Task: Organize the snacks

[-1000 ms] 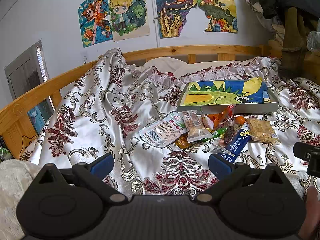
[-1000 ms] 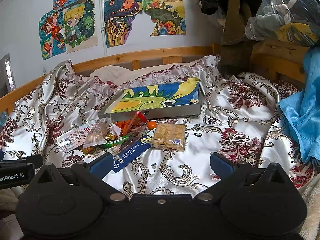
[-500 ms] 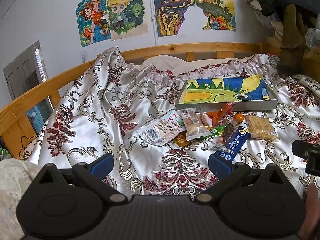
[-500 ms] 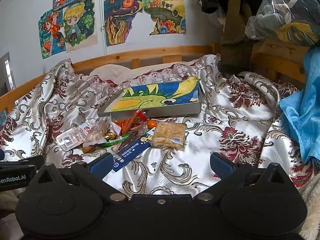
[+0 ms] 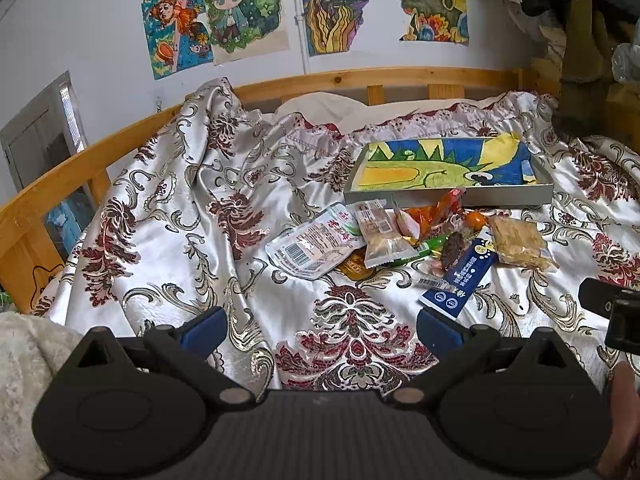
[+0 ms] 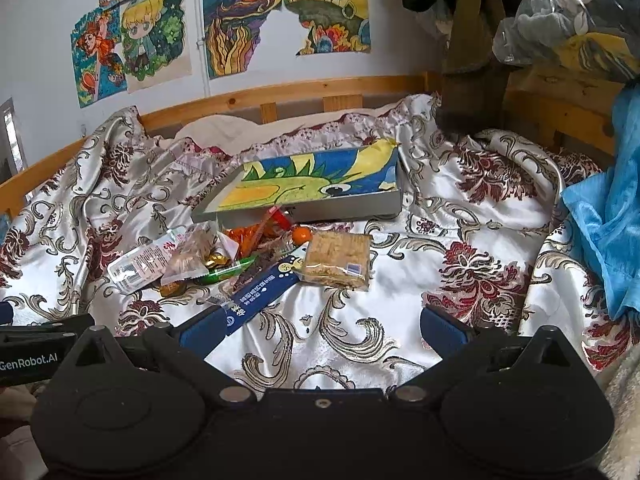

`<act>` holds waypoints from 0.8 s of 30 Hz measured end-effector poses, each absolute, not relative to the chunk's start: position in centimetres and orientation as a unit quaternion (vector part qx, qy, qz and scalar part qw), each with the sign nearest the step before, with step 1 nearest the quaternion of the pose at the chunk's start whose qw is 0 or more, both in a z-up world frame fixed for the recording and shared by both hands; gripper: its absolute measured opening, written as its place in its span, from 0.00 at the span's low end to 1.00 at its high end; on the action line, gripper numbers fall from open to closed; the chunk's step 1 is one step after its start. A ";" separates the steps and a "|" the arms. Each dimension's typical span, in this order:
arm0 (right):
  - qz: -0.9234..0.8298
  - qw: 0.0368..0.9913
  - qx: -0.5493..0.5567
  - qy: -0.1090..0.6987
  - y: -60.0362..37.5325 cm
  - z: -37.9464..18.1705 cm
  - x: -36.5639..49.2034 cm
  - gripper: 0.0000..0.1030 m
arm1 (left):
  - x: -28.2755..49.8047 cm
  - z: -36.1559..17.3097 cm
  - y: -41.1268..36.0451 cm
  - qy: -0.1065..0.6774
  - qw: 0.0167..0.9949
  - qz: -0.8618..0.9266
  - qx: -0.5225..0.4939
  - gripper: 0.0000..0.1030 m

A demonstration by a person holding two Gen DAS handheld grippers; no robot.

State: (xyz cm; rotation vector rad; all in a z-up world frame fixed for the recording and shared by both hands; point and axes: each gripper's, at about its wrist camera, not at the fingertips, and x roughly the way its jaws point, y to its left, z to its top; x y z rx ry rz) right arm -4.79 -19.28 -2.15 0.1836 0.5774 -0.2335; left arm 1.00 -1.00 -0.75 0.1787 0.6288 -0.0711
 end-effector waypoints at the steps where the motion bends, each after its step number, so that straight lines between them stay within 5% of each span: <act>1: -0.114 0.947 0.091 0.286 -19.3 -2.2 -4.7 0.99 | 1.1 -0.8 -1.1 0.311 0.945 -0.036 0.089 1.00; 15: -0.070 0.959 0.023 0.274 -22.8 1.1 0.7 0.99 | 6.2 0.7 -3.0 0.352 0.924 -0.105 0.110 1.00; 24: -0.004 0.933 0.080 0.351 -27.6 -1.8 8.9 1.00 | 9.7 -1.4 -8.7 0.339 0.895 -0.224 0.185 1.00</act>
